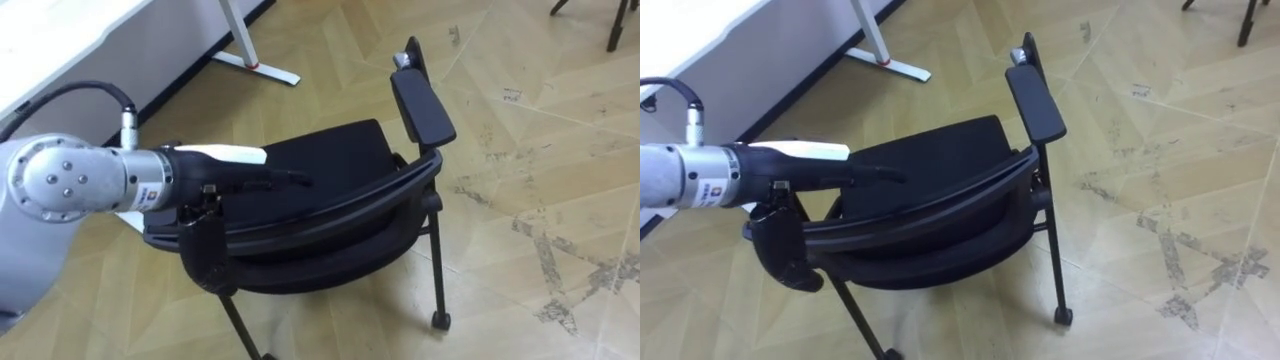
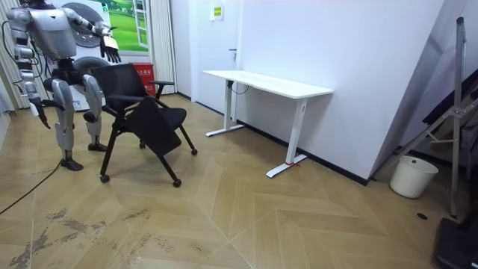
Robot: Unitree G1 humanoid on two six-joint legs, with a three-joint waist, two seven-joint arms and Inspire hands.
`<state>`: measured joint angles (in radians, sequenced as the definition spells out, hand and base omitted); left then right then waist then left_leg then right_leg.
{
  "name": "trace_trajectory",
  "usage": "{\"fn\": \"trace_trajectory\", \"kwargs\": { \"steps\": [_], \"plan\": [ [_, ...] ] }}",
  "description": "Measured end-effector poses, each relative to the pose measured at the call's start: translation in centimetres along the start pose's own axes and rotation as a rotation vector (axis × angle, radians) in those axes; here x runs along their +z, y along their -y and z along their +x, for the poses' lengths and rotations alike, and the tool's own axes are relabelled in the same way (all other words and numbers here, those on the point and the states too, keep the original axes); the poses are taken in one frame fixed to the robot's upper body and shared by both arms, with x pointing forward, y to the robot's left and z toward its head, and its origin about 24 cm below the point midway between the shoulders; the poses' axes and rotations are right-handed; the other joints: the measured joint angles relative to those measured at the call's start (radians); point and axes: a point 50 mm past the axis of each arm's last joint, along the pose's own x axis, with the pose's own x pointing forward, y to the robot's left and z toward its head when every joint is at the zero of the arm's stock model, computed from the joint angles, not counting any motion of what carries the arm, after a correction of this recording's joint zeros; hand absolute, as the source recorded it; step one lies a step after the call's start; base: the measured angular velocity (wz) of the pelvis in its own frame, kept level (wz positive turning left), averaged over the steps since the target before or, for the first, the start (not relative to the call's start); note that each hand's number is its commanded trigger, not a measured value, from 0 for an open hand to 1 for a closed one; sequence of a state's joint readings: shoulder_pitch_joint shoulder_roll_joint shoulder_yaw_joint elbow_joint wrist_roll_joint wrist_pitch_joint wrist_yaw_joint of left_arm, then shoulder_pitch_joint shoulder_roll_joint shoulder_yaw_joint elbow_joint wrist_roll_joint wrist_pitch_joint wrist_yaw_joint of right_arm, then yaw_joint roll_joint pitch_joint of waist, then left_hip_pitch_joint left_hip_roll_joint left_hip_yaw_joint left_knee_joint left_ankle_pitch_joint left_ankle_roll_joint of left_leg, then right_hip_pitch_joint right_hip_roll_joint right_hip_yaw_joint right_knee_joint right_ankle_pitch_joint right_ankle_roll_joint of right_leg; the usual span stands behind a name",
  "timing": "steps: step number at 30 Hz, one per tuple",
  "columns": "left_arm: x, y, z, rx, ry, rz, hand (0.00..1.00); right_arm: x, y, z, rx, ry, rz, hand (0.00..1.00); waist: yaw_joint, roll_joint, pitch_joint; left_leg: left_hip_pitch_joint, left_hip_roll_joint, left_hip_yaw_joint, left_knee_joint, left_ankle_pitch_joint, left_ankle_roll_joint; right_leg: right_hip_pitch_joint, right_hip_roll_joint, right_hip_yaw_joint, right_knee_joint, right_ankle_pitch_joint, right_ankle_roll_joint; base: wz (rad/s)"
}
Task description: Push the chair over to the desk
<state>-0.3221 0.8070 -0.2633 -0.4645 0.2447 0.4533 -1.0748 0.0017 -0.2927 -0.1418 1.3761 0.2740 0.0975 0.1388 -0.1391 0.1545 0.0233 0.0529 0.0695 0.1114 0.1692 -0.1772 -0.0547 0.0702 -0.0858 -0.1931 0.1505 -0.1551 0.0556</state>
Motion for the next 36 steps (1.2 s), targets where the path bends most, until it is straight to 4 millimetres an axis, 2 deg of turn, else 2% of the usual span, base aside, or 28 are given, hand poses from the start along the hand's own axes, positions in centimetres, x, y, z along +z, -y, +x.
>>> {"fn": "trace_trajectory", "kwargs": {
  "steps": [7,12,15,22,25,26,29,33,34,35,36],
  "plan": [
    [-1.1,0.0,0.6,-0.008,-0.023,-0.053,0.00,-0.3,0.1,0.0,0.006,-0.006,0.035,0.00,0.001,-0.010,0.0001,-0.002,0.000,0.000,0.000,0.000,0.000,-0.002,0.001,0.002,0.001,0.000,0.000,0.00],
    [-1.2,0.2,2.0,0.016,0.004,-0.117,0.00,-0.7,0.1,0.0,0.001,-0.015,0.039,0.00,-0.001,-0.021,-0.0005,0.000,0.000,0.000,0.000,0.000,0.000,0.000,0.001,0.001,0.002,0.000,0.000,0.00],
    [-1.3,0.3,2.3,0.034,-0.002,-0.127,0.00,-0.9,0.0,0.0,-0.003,-0.019,0.056,0.00,-0.015,-0.030,-0.0016,-0.001,0.000,0.000,0.001,0.000,0.000,-0.001,0.001,0.001,0.002,0.000,0.000,0.00],
    [-4.1,0.5,3.1,0.109,-0.144,-0.183,0.00,-1.3,-0.1,0.0,-0.004,-0.026,0.111,0.00,-0.023,-0.046,-0.0034,-0.001,0.000,0.002,-0.001,0.000,0.000,-0.006,0.001,0.005,0.002,0.000,0.000,-0.01],
    [-5.1,1.5,4.1,0.166,-0.194,-0.229,0.00,-1.5,0.0,0.0,-0.010,-0.016,0.132,0.00,-0.018,-0.054,-0.0075,-0.003,0.000,0.004,-0.002,0.000,0.000,-0.014,0.001,0.007,0.002,0.000,0.000,0.00],
    [-5.6,2.1,4.7,0.176,-0.213,-0.254,0.00,-1.6,0.0,0.0,-0.020,-0.017,0.144,0.00,-0.018,-0.064,-0.0035,-0.005,0.000,0.005,-0.003,0.000,0.000,-0.018,0.001,0.007,0.004,0.000,0.000,0.00],
    [-6.7,4.0,6.3,0.169,-0.248,-0.329,0.00,-1.4,0.0,0.0,-0.025,0.006,0.177,0.00,-0.022,-0.076,-0.0065,-0.004,0.000,0.009,-0.003,0.000,0.000,-0.019,0.002,0.014,0.003,0.000,0.000,-0.04],
    [-7.1,4.1,6.6,0.189,-0.249,-0.318,0.00,-1.7,0.0,0.0,-0.040,0.001,0.187,0.00,-0.019,-0.096,-0.0090,0.002,-0.001,0.015,-0.003,0.000,0.000,-0.017,0.002,0.028,0.004,0.000,0.000,-0.05],
    [-7.2,4.2,6.7,0.196,-0.251,-0.320,0.00,-1.5,-0.2,0.0,-0.041,0.007,0.184,0.00,-0.020,-0.104,-0.0062,0.007,-0.001,0.018,-0.003,0.000,0.000,-0.015,0.002,0.030,0.004,0.000,0.000,-0.09],
    [-7.3,4.2,6.8,0.198,-0.254,-0.324,0.00,-1.5,-0.2,0.0,-0.043,0.007,0.182,0.00,-0.020,-0.106,-0.0059,0.009,-0.001,0.020,-0.003,0.000,0.000,-0.014,0.003,0.034,0.004,0.000,0.000,-0.09],
    [-7.5,4.4,7.2,0.204,-0.258,-0.335,0.00,-1.5,-0.3,0.0,-0.048,0.006,0.176,0.00,-0.023,-0.105,-0.0089,0.014,-0.001,0.023,-0.003,0.000,0.000,-0.010,0.004,0.048,0.004,0.000,0.000,-0.04]
  ]
}}
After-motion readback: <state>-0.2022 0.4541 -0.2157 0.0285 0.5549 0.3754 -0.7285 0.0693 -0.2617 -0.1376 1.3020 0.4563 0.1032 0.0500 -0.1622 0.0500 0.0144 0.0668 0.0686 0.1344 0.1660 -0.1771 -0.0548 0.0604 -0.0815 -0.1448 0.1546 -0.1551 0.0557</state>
